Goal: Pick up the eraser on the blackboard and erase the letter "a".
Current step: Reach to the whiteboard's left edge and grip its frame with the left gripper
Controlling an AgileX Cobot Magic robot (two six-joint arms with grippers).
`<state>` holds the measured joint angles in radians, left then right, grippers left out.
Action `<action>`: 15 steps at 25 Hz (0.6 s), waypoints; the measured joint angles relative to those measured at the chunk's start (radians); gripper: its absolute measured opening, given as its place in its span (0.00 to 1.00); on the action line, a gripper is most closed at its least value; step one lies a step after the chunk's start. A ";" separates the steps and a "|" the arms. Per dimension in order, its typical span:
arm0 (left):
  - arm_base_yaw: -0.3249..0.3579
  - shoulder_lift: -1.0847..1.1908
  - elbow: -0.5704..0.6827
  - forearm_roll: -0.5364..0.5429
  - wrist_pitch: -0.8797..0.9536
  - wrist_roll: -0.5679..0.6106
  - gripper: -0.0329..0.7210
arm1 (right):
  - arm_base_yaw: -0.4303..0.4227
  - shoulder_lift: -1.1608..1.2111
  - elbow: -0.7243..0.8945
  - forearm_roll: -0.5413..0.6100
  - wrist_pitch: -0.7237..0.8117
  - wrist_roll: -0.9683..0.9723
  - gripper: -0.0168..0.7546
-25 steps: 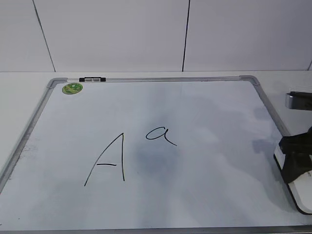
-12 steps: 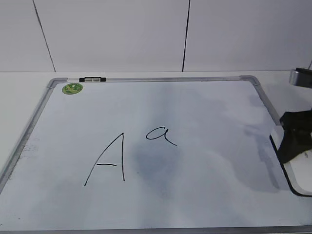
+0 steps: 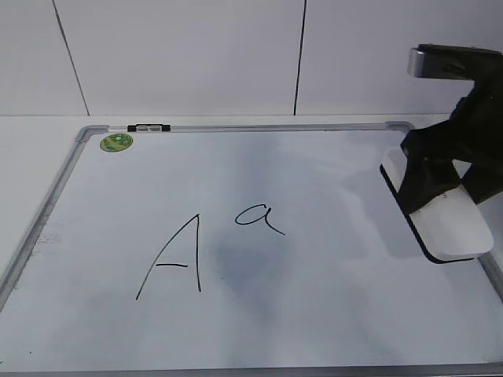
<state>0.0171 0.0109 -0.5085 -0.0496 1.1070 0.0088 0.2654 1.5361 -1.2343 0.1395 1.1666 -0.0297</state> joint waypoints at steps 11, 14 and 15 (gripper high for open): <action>0.000 0.000 0.000 -0.002 0.000 0.000 0.35 | 0.134 0.127 -0.031 -0.063 0.029 0.002 0.71; 0.000 0.000 0.000 -0.004 0.000 0.000 0.35 | 0.164 0.150 -0.040 -0.077 0.034 0.004 0.71; 0.000 0.000 0.000 -0.010 0.000 0.000 0.35 | 0.171 0.159 -0.046 -0.077 0.040 0.006 0.71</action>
<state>0.0171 0.0109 -0.5085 -0.0600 1.1070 0.0088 0.4361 1.6951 -1.2807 0.0624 1.2065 -0.0241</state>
